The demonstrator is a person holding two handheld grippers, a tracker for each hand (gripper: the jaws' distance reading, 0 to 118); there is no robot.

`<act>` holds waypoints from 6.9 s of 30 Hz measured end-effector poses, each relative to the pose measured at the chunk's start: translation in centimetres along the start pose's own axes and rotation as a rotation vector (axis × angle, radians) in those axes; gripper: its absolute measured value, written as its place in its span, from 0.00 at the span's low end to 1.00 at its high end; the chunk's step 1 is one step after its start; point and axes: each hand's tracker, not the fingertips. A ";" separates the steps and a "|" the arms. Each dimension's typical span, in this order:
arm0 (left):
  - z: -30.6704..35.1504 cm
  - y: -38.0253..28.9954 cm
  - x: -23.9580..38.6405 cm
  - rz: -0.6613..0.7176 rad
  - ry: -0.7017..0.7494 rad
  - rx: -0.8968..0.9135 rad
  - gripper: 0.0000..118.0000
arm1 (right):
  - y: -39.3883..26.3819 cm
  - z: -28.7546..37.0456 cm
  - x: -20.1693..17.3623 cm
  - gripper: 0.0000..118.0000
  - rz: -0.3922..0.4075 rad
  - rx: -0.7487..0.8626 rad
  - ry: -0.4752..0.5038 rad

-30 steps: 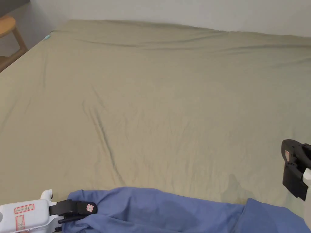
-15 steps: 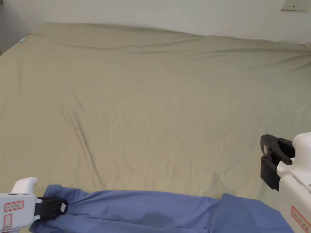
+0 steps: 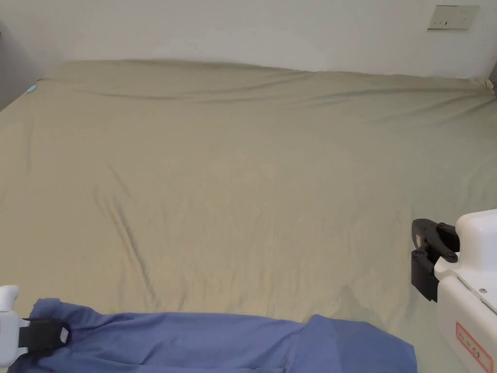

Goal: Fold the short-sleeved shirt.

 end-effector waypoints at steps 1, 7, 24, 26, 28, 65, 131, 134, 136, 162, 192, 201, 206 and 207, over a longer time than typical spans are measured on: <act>0.2 0.1 1.0 0.004 -0.011 0.000 0.10 | 0.0 0.1 -0.1 0.01 0.002 0.001 0.002; -2.2 -0.5 8.4 -0.117 -0.078 -0.057 0.10 | -0.3 1.0 0.0 0.01 0.012 0.009 0.010; -11.1 -3.7 18.1 0.166 -0.497 -0.168 0.98 | -2.0 1.3 2.9 0.01 -0.029 -0.023 -0.014; -9.5 -3.2 16.8 0.155 -0.488 -0.084 0.96 | -2.1 1.2 3.1 0.01 -0.033 -0.027 -0.013; -8.2 -3.1 16.0 0.113 -0.419 -0.025 0.78 | -2.2 1.2 3.2 0.01 -0.036 -0.029 -0.011; -7.2 -6.8 17.7 -0.135 -0.544 0.110 0.37 | -2.0 1.0 2.2 0.01 -0.021 -0.057 0.006; -0.4 0.8 11.5 -0.215 0.141 0.017 0.11 | -1.3 0.8 -0.3 0.01 0.018 -0.052 0.075; -3.2 0.5 14.3 -0.257 0.092 -0.008 0.11 | -1.6 0.8 0.0 0.01 0.014 -0.059 0.070; -5.2 -0.1 16.5 -0.261 0.083 -0.029 0.11 | -1.8 0.9 0.4 0.01 0.005 -0.062 0.065; -6.2 -3.6 18.1 -0.116 -0.225 0.141 0.12 | -2.8 0.4 1.7 0.01 -0.012 -0.097 0.045; -9.6 -16.9 26.7 -0.631 -0.236 0.126 0.00 | -2.1 0.1 0.4 0.01 0.020 -0.084 0.063; -1.1 -8.4 16.0 -0.320 -0.102 0.405 0.00 | -3.0 -5.3 -7.2 0.01 0.012 -0.131 0.336; -1.5 -6.4 9.9 -0.193 -0.020 0.374 0.00 | -7.9 -9.9 -13.9 0.01 0.092 -0.355 0.534; -1.7 -6.3 9.0 -0.179 -0.017 0.362 0.00 | -9.2 -10.7 -15.2 0.01 0.126 -0.397 0.535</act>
